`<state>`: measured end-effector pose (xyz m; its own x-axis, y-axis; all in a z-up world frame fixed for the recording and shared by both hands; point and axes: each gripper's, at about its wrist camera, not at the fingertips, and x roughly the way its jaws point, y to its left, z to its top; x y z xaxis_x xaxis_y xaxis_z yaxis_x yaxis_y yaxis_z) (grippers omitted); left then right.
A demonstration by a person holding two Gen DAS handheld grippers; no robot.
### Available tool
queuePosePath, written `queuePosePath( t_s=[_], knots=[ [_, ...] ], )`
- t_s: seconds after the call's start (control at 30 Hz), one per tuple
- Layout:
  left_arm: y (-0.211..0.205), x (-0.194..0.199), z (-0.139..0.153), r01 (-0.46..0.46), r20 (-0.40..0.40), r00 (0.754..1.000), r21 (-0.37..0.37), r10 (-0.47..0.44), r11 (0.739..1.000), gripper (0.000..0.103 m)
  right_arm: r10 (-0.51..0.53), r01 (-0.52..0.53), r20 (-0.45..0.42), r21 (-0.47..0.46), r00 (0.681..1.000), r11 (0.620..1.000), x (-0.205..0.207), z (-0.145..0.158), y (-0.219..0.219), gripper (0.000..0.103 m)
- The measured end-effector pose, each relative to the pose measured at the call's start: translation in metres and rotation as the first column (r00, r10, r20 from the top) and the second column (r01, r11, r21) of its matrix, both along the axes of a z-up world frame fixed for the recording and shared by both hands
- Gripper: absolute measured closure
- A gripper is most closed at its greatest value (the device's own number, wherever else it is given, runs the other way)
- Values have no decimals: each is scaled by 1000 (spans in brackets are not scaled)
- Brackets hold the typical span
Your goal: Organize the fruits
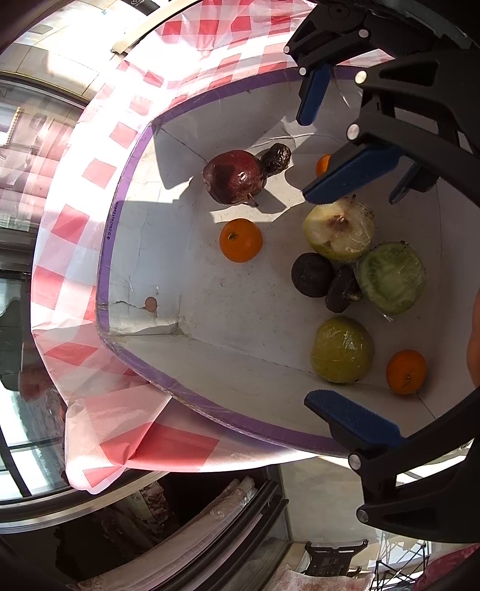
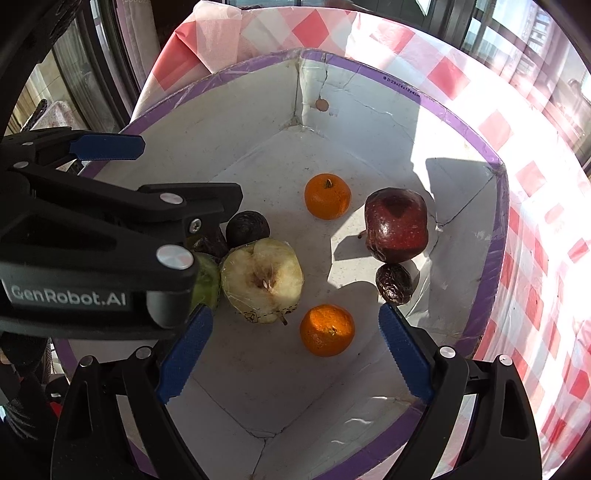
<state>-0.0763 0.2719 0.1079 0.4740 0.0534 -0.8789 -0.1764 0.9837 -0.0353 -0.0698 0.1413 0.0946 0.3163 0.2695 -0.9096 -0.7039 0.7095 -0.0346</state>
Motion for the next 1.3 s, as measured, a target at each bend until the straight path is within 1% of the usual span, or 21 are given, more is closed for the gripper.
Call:
queuePosePath(
  t_s=[0.23, 0.9, 1.03, 1.07, 1.2, 1.3],
  knots=[
    [-2, 1, -2, -3, -20, 1000, 18, 3, 1000, 2, 1, -1, 4, -3, 1000, 1000, 0, -1, 0, 15],
    [5, 2, -5, -13, -29, 999, -18, 13, 1000, 2, 8, -8, 13, -1, 1000, 1000, -1, -1, -1, 15],
    [5, -3, -2, -29, 17, 999, 4, 29, 1000, 3, 13, -13, 15, 3, 1000, 1000, -2, -2, -2, 15],
    [4, -3, -1, -27, 18, 999, 9, 27, 1000, 3, 14, -14, 14, 5, 1000, 1000, -2, -1, -2, 15],
    [4, 0, -3, -38, -3, 999, 23, 38, 999, 3, 17, -18, 13, 14, 1000, 1000, -3, 0, -3, 15],
    [6, 2, -5, -39, -15, 999, 8, 40, 999, 2, 19, -19, 14, 21, 1000, 1000, -5, 2, -3, 15]
  ],
)
